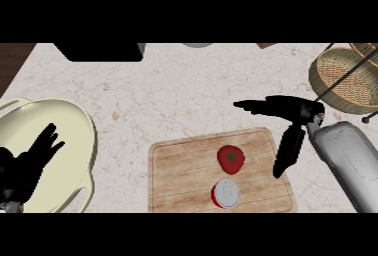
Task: Pick the tomato from the cutting board and place it in the tiered basket
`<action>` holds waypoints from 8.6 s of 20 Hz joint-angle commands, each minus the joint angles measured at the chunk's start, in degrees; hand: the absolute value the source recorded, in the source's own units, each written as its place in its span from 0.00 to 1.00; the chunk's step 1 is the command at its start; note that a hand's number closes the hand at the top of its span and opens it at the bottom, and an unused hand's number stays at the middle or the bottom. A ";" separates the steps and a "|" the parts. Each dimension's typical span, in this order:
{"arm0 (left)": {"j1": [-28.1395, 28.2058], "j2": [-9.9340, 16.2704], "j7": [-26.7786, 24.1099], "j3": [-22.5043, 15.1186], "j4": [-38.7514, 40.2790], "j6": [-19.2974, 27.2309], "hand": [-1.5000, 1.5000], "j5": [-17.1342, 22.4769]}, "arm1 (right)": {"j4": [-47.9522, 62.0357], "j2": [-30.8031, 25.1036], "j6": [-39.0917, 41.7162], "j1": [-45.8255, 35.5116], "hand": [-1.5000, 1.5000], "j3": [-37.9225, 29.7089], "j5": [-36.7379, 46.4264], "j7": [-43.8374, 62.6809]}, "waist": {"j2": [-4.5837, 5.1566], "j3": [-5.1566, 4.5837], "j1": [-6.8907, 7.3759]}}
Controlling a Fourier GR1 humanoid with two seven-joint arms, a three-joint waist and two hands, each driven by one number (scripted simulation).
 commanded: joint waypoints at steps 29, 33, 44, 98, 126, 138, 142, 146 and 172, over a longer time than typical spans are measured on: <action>1.39 -6.31 0.55 7.18 0.71 -5.84 0.50 -7.47 | 9.25 14.50 -1.11 6.26 0.00 -3.27 21.82 -14.19 | 0.27 -0.40 0.07; -1.57 -6.45 5.86 7.21 -0.95 -6.39 0.50 -7.35 | 10.83 15.28 -0.90 6.34 0.00 -3.59 23.14 -15.53 | 0.27 -0.39 -0.02; -0.10 -8.12 3.46 9.41 -1.12 -6.71 0.50 -9.99 | 14.67 19.47 -0.12 7.20 0.00 -1.84 27.22 -17.95 | 0.32 -0.40 0.12; 0.05 -11.43 6.41 10.24 -4.20 -9.07 0.50 -12.90 | 4.88 11.73 -51.21 -22.22 1.00 -20.89 75.67 16.18 | 0.53 -0.39 0.77; -2.89 -10.97 7.77 10.98 -4.15 -10.19 0.50 -13.19 | 49.90 -15.55 -58.05 -38.11 1.00 -22.34 80.57 -18.97 | 1.23 -0.37 2.65; -2.48 -11.91 4.59 11.67 -1.13 -9.77 0.50 -14.00 | 60.86 -19.31 -52.31 -44.68 1.00 -21.07 84.09 -26.35 | 1.18 -0.40 2.15; -2.80 -11.70 5.68 11.54 -2.05 -9.87 0.50 -14.03 | 66.23 -19.77 -45.58 -44.29 1.00 -23.49 82.37 -21.07 | 1.41 -0.37 2.63; -2.84 -12.58 3.51 10.98 -0.69 -9.78 0.50 -14.65 | 69.37 -19.86 -39.62 -44.77 0.00 -24.27 81.98 -15.18 | 1.47 -0.40 2.60; -0.36 -11.41 3.09 14.17 -0.33 -9.65 0.50 -14.24 | 60.89 -34.17 -50.80 -42.29 0.00 -54.42 52.34 -14.27 | -0.07 -0.30 -1.79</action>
